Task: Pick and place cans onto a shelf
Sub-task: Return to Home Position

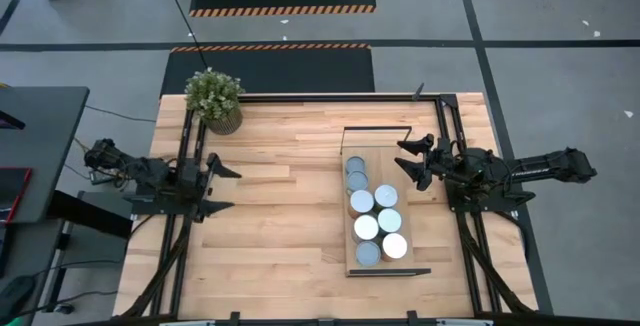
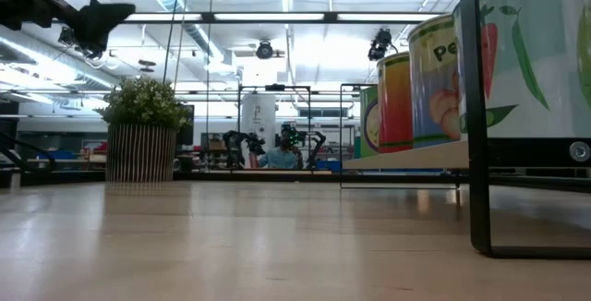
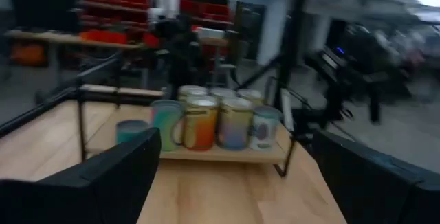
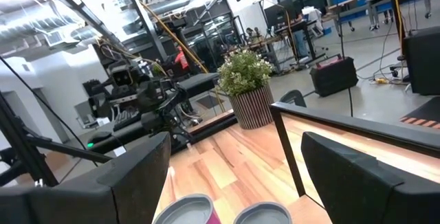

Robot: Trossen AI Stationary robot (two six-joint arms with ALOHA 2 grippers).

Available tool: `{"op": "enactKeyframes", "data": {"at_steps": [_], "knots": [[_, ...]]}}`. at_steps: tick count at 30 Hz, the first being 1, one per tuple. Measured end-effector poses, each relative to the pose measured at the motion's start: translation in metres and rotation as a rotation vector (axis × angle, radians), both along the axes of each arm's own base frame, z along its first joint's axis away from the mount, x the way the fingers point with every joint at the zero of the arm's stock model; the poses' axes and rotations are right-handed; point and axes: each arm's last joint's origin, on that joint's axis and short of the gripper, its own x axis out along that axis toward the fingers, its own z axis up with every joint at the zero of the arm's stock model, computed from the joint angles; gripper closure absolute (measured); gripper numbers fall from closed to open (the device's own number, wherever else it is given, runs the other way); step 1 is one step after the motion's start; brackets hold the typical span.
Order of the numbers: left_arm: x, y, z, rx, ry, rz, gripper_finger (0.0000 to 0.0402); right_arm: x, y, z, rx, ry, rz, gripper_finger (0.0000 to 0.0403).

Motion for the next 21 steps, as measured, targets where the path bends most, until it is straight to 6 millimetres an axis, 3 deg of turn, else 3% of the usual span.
{"op": "enactKeyframes", "data": {"at_steps": [21], "knots": [[0.0028, 0.0008, -0.0019, -0.056, 0.032, 0.055, 0.0017, -0.0001, -0.0001, 0.0001, 0.001, -0.001, -0.002, 0.0069]]}}
